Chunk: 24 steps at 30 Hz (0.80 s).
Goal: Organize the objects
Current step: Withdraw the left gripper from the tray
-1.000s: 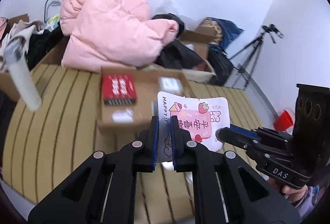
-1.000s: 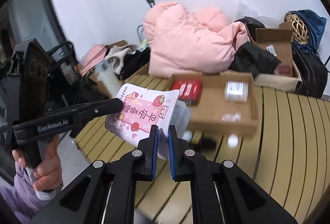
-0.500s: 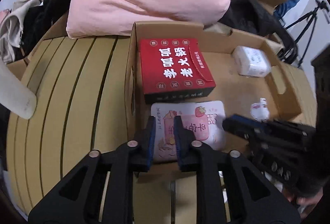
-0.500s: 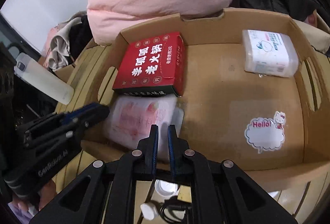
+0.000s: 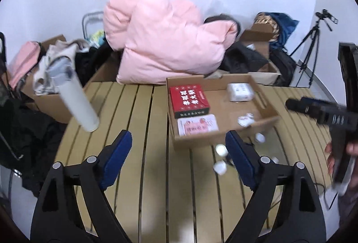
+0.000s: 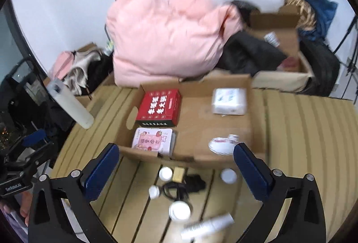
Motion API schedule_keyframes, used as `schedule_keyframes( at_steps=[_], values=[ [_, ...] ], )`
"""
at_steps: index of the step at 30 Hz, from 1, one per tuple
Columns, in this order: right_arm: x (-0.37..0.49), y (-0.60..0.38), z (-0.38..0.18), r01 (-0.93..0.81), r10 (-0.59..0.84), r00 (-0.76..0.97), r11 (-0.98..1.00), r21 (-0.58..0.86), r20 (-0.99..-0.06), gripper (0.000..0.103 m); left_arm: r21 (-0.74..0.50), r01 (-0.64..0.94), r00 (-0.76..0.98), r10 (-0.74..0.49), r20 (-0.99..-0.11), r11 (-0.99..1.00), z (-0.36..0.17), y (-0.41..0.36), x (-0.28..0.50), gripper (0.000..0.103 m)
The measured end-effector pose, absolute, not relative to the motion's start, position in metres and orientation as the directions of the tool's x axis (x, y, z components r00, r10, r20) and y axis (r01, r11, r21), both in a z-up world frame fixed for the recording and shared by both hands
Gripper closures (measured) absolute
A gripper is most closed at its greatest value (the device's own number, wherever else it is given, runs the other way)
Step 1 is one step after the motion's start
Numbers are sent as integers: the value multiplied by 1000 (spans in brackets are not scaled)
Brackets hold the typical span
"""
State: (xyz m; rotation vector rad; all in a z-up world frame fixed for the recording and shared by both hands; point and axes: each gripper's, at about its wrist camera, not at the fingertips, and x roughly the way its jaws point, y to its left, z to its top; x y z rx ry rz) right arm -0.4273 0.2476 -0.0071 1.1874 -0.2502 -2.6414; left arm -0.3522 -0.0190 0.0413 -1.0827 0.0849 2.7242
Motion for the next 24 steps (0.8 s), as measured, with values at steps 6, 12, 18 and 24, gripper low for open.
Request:
schedule_keyframes(
  at_steps=[6, 12, 18, 24],
  values=[
    [-326, 269, 44, 227, -343, -633, -939, 257, -694, 0, -40, -244, -724, 209, -657, -969, 70, -36, -240, 0],
    [-198, 266, 45, 333, -241, -660, -943, 11, -711, 0, -41, -142, -753, 135, -644, -989, 60, -58, -149, 0],
    [-112, 271, 4, 241, -249, -668, -964, 113, -702, 0, -94, -115, -729, 149, -668, -989, 40, -64, -86, 0],
    [-93, 269, -9, 234, -293, -650, -955, 183, -701, 0, -66, -126, -737, 138, -661, -990, 40, -53, -74, 0]
  ],
)
